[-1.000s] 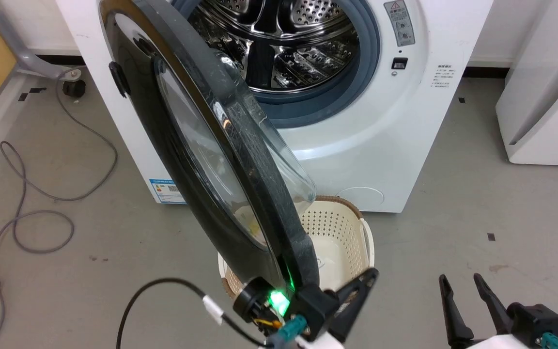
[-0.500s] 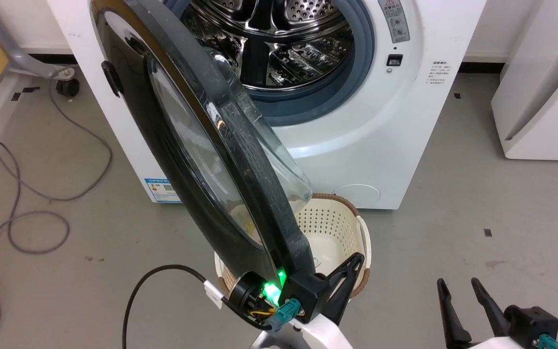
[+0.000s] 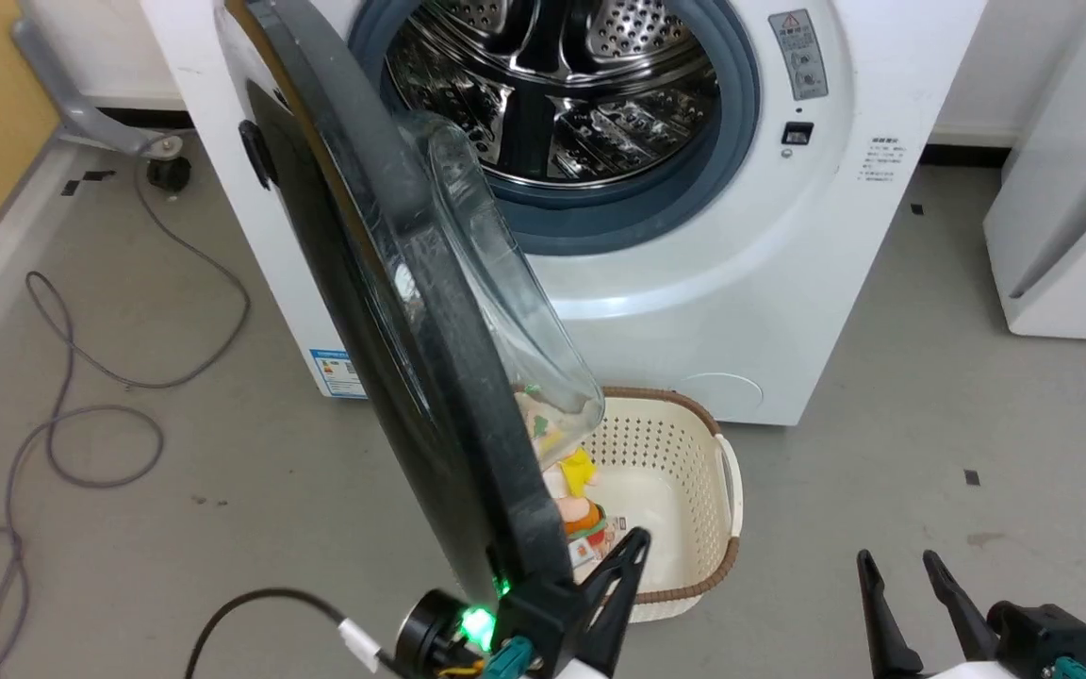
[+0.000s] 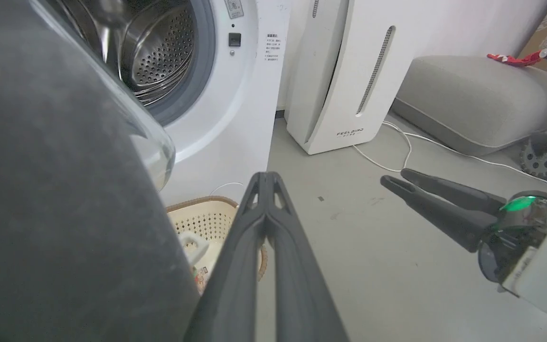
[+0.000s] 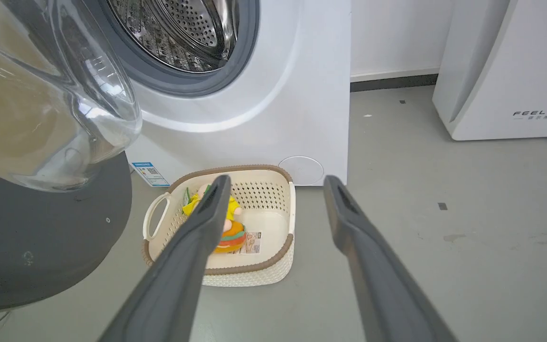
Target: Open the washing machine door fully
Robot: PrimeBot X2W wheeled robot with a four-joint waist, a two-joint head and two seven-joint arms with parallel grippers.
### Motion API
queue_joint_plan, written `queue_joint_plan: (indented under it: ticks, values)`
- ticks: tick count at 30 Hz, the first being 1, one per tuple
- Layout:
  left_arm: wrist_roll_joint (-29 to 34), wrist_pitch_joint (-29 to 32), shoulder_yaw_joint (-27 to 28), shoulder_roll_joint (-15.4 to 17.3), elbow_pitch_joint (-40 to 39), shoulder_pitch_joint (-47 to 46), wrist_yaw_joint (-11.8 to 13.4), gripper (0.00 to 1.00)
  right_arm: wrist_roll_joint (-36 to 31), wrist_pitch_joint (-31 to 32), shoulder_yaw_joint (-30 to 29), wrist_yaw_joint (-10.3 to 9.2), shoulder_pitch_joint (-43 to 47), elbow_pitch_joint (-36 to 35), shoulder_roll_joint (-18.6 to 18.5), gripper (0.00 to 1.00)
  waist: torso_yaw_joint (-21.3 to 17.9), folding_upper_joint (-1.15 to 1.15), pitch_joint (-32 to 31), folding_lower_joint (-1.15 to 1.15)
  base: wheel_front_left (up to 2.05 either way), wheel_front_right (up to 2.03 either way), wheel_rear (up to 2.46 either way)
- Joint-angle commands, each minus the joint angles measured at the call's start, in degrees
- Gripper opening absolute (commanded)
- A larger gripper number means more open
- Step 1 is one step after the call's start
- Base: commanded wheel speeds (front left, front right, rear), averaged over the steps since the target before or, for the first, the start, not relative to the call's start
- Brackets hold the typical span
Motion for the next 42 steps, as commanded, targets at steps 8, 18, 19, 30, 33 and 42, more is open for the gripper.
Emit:
queue_joint_plan:
  ticks: [8,18,19,30,33,42]
  values:
    - [-0.38,0.41,1.85,3.80,-5.35,5.89,3.54,0.00,-0.15,0.17,-0.36,0.03,1.13,0.52,0.21,1.00,2.99,0.00,-1.53,0.00,0.00,0.00,0.00]
    - [-0.86,2.36,2.72,6.71,-11.23,11.46,6.61,0.00,0.08,0.41,-0.54,0.03,2.40,1.15,0.22,1.00,8.86,0.00,-3.03,0.00,0.00,0.00,0.00]
    - [-0.92,2.52,2.84,6.88,-11.65,11.77,6.87,0.00,0.19,0.37,-0.61,0.03,2.47,1.15,0.22,1.00,9.62,0.00,-3.01,0.00,0.00,0.00,0.00]
    - [-1.33,2.77,4.41,8.11,-13.06,12.99,8.78,0.00,0.36,0.35,-0.99,0.03,2.27,1.36,0.22,1.00,17.91,0.00,-2.20,0.00,0.00,0.00,0.00]
    - [-1.46,2.47,5.55,8.72,-12.63,12.99,9.43,0.00,0.34,0.36,-0.79,0.03,1.91,1.46,0.22,1.00,19.45,0.00,-1.98,0.00,0.00,0.00,0.00]
    - [-3.35,0.34,11.70,10.83,-9.35,12.30,11.76,0.00,0.05,0.68,-0.56,0.03,0.84,1.59,0.22,1.00,21.40,0.00,-1.05,0.00,0.00,0.00,0.00]
